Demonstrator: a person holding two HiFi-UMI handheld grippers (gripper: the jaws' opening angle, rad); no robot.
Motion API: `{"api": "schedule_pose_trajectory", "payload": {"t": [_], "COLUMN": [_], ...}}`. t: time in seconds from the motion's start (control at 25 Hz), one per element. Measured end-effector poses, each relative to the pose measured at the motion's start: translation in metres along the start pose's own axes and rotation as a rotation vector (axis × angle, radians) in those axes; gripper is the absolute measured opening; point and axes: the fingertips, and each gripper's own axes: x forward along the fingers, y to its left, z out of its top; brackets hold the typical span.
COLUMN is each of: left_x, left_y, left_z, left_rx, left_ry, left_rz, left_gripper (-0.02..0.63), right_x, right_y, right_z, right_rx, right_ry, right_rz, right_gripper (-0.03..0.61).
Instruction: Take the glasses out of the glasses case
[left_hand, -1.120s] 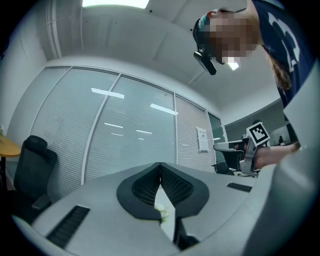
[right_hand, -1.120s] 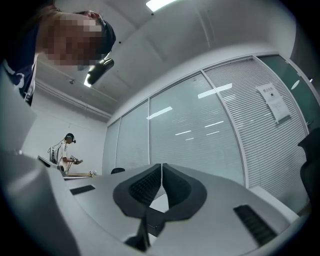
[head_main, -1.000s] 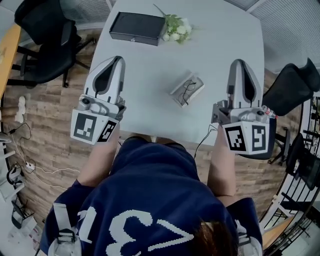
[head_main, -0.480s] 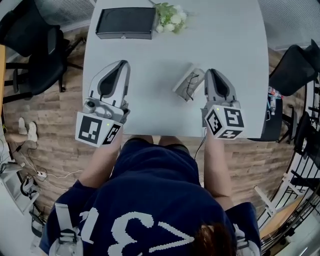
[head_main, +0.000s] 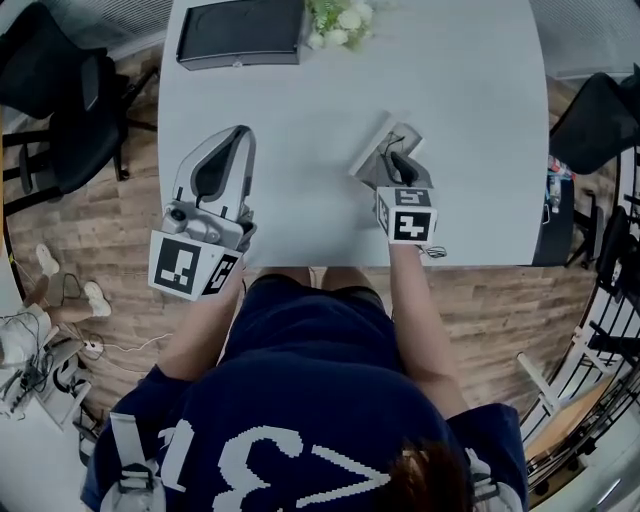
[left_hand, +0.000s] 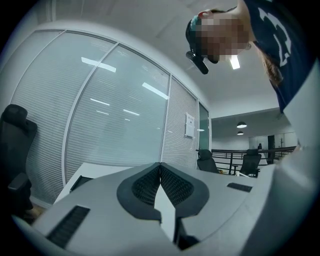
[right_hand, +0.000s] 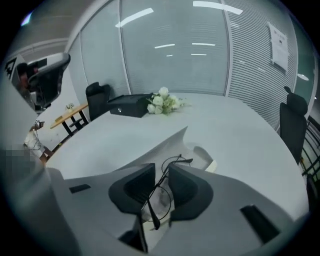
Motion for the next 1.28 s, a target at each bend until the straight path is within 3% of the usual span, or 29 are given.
{"api": "schedule_pose_trajectory", "payload": {"t": [0.12, 0.32, 0.52, 0.92, 1.28], "left_x": [0.0, -0.002, -0.001, 0.003, 0.007], "left_y": [0.001, 0.009, 0.011, 0.005, -0.003], "left_z": [-0.002, -0.003, -0.002, 0.01, 0.043], "left_rx": [-0.002, 0.0, 0.002, 0.019, 0.057], "left_ry": [0.005, 0.015, 0.014, -0.012, -0.088], "left_rz": [0.002, 0.016, 0.018, 0.01, 0.022], "left_gripper": [0.014, 0.014, 0.014, 0.014, 0.014], "right_x": [0.011, 0.015, 0.015, -0.019, -0.072], "right_y": [0.002, 0.003, -0.001, -0.024, -0.046], "right_z": [-0.014, -0.011, -0.008, 0.027, 0.1], "right_rx": [-0.037, -0.087, -0.079, 0.079, 0.067], "right_ry": [0.058, 0.065, 0.057, -0.142, -0.343], "right_rz": [-0.024, -0.053, -0.041, -0.009, -0.016], "right_gripper": [0.107, 0.107, 0.064, 0.028, 0.027]}}
